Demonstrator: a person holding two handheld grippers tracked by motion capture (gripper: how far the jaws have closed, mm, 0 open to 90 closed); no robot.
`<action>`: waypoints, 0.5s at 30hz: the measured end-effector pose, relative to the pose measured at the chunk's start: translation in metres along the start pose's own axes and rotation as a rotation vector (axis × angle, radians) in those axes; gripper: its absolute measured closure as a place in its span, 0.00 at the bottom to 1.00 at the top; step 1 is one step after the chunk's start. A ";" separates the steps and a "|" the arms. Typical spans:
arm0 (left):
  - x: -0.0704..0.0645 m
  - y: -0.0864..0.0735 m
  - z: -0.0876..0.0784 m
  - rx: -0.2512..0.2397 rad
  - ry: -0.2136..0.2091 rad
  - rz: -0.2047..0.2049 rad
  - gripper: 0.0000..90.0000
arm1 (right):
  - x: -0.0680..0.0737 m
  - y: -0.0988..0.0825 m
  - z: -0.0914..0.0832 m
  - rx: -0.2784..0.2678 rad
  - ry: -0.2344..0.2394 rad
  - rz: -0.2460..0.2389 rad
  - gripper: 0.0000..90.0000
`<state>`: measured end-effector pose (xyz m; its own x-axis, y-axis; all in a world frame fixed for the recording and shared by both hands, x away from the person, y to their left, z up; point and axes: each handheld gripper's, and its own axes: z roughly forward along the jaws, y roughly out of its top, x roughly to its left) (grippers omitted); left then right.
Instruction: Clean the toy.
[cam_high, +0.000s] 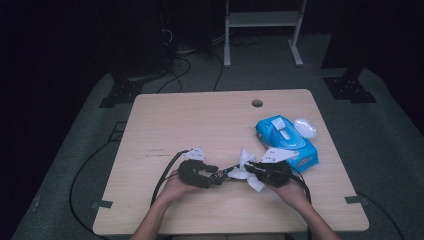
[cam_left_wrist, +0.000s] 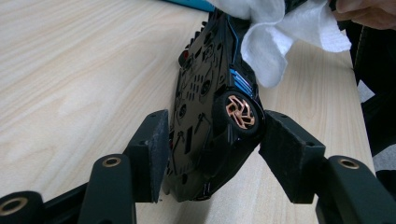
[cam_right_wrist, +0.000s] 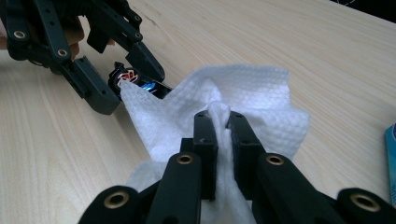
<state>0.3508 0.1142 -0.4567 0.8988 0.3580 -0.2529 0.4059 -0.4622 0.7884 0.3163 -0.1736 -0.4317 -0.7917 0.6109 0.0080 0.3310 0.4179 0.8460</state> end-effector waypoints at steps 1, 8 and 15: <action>0.000 0.000 0.000 0.003 -0.003 0.003 0.48 | 0.000 0.000 0.000 0.001 0.003 0.001 0.92; -0.005 -0.001 0.008 0.037 -0.007 0.028 0.43 | 0.002 -0.005 -0.004 0.003 0.015 0.012 0.92; -0.011 -0.002 0.013 0.071 0.088 0.118 0.38 | 0.005 -0.020 0.007 0.084 0.022 0.004 0.92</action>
<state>0.3424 0.1012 -0.4628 0.9241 0.3665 -0.1084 0.3122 -0.5604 0.7671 0.3091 -0.1742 -0.4522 -0.8009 0.5983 0.0241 0.3756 0.4706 0.7985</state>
